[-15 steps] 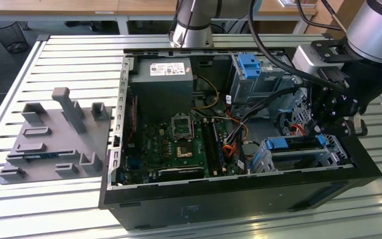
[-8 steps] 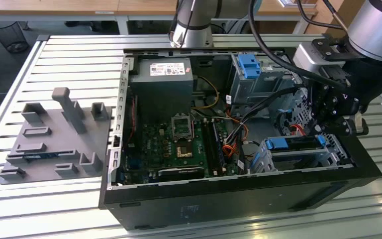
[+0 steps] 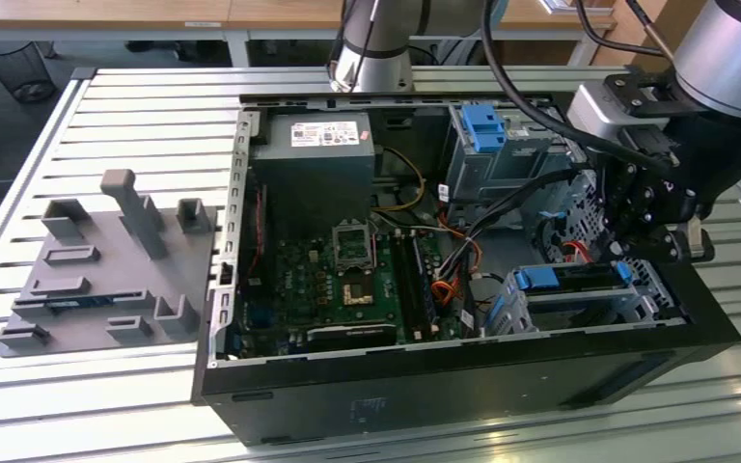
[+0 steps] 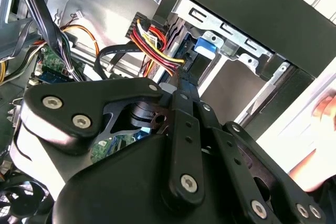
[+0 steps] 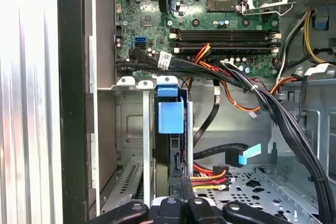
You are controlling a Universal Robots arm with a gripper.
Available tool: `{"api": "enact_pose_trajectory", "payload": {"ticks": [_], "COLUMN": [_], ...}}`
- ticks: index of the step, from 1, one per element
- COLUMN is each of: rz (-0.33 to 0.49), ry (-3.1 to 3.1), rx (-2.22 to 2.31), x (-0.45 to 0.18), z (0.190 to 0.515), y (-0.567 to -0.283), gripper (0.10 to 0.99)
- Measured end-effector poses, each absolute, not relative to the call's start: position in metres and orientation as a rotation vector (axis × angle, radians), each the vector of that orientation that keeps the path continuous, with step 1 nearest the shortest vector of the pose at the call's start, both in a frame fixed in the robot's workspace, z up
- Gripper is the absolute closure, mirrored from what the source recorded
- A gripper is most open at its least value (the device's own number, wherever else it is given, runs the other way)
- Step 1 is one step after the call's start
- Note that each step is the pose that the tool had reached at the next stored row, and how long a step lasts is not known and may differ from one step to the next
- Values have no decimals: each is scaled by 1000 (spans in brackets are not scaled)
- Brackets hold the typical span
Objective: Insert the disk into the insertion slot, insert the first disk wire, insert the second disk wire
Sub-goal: 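Insert the second disk wire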
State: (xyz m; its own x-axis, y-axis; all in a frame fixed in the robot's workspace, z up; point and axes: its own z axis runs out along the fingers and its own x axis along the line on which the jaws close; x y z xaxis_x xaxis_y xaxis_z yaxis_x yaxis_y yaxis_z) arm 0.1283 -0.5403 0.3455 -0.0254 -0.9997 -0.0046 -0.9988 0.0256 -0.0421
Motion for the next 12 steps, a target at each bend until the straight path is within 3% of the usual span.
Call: {"api": "enact_pose_trajectory", "payload": {"ticks": [12], "rz": [-44], "ry": [2225], "rx": [-2169], "x": [112], "z": [345], "y": [-540], "gripper": [980]}}
